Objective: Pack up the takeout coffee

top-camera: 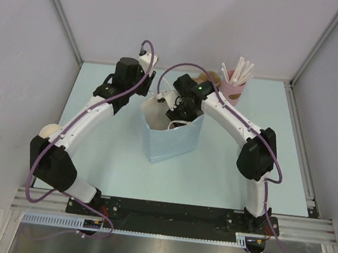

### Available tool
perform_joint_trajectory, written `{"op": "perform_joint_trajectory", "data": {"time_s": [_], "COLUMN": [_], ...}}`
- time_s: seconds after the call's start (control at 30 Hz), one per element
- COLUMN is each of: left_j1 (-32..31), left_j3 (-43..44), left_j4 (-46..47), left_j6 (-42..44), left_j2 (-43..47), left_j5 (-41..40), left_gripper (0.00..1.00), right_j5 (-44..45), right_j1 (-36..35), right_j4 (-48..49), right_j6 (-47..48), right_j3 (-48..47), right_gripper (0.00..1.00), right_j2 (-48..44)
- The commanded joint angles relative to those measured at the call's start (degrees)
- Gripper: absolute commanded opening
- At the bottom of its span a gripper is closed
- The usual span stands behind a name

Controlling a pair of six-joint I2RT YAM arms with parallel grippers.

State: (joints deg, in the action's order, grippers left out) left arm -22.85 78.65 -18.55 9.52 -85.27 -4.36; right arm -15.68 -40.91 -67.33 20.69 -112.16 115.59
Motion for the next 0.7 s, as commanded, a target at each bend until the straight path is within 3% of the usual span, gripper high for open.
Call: {"op": "perform_joint_trajectory", "data": {"time_s": [0.0,0.2,0.4,0.67], "left_j1": [0.0,-0.09,0.0,0.0], "left_j3": [0.1,0.1,0.01,-0.17], "left_j4": [0.7,0.62,0.53,0.97], "left_j6": [0.24,0.06,0.15,0.06], "left_j2": [1.78,2.04,2.22,2.48], "left_j5": [-0.47,-0.04,0.23,1.28], "left_gripper": [0.43,0.45,0.46,0.48], "right_j5": [1.09,0.04,-0.4,-0.14], "right_j1": [-0.31,-1.1,-1.63,-1.63], "right_j4": [-3.95,-4.21,-4.3,-4.13], "right_j6": [0.84,1.37,1.99,2.34], "right_j3": [-4.29,-5.52,-6.76,-6.41], "right_gripper": [0.41,0.65,0.79,0.88], "right_j2": [-1.95,-2.47,-3.26,-3.79]}}
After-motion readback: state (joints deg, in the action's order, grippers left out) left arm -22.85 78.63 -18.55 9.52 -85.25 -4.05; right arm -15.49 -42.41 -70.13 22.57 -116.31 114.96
